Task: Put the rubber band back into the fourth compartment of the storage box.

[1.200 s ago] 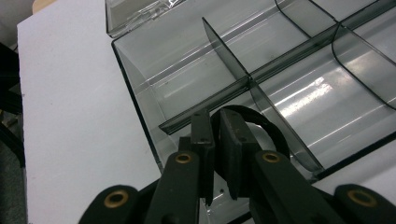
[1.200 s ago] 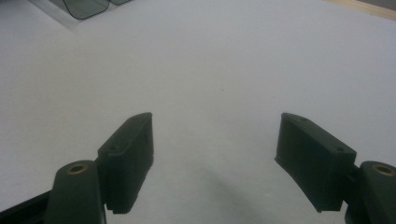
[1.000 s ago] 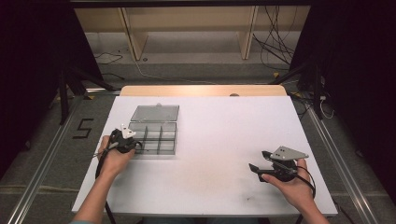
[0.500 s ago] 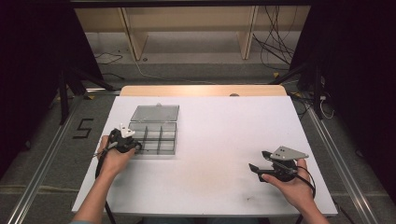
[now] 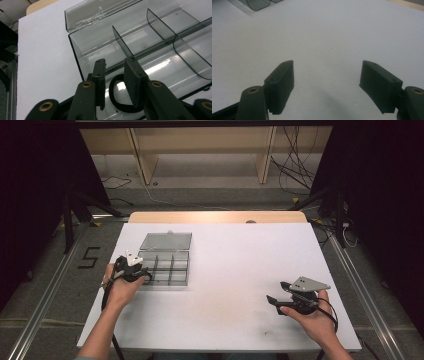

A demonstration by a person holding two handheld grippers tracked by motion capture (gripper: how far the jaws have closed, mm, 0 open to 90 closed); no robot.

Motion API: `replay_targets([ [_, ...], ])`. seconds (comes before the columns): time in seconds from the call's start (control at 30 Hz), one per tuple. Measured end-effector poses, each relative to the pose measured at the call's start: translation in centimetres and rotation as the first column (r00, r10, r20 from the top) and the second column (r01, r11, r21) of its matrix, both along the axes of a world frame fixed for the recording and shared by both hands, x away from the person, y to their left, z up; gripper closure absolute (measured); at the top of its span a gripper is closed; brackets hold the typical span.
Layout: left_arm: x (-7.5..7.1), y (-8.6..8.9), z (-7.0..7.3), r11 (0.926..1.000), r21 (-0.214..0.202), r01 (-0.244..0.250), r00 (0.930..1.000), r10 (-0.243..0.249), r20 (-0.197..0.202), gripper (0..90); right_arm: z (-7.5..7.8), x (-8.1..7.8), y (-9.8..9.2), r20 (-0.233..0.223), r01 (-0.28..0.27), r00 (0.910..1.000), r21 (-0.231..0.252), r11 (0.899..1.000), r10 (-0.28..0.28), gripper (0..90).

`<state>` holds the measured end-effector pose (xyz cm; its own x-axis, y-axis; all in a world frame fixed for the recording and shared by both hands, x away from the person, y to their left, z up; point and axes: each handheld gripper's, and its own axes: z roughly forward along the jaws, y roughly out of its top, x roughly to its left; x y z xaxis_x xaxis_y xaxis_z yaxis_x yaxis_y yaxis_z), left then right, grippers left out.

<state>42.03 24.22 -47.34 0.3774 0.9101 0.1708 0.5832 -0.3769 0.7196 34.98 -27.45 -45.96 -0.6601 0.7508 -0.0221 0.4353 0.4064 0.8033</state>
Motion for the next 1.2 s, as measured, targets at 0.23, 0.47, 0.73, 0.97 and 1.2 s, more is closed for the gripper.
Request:
replay_targets([
  [0.23,0.0,0.0,0.2,0.9997,-0.018,-0.019,0.9996,0.019,0.022,63.0,0.0,0.0,0.0,0.001,0.0,1.0,0.0,1.0,0.0,28.1],
  [0.47,-0.1,-0.1,0.6,0.9987,-0.042,-0.03,0.9987,0.032,0.04,57.8,0.0,0.0,0.0,-0.001,0.0,1.0,0.001,1.0,0.0,28.1],
  [0.73,-0.2,-0.4,1.1,0.9965,-0.081,-0.02,0.9983,0.024,0.053,48.6,0.0,0.0,0.0,0.001,-0.001,1.0,0.002,1.0,0.001,28.1],
  [0.97,-0.4,-1.3,1.4,0.9888,-0.138,0.057,0.9959,-0.047,0.078,37.4,0.0,0.0,0.0,0.0,0.0,1.0,0.003,1.0,0.0,28.0],
  [1.2,-0.6,-1.8,1.8,0.9804,-0.187,0.062,0.9961,-0.049,0.073,33.1,0.1,0.0,0.0,0.001,0.0,1.0,0.006,1.0,0.0,28.0],
])
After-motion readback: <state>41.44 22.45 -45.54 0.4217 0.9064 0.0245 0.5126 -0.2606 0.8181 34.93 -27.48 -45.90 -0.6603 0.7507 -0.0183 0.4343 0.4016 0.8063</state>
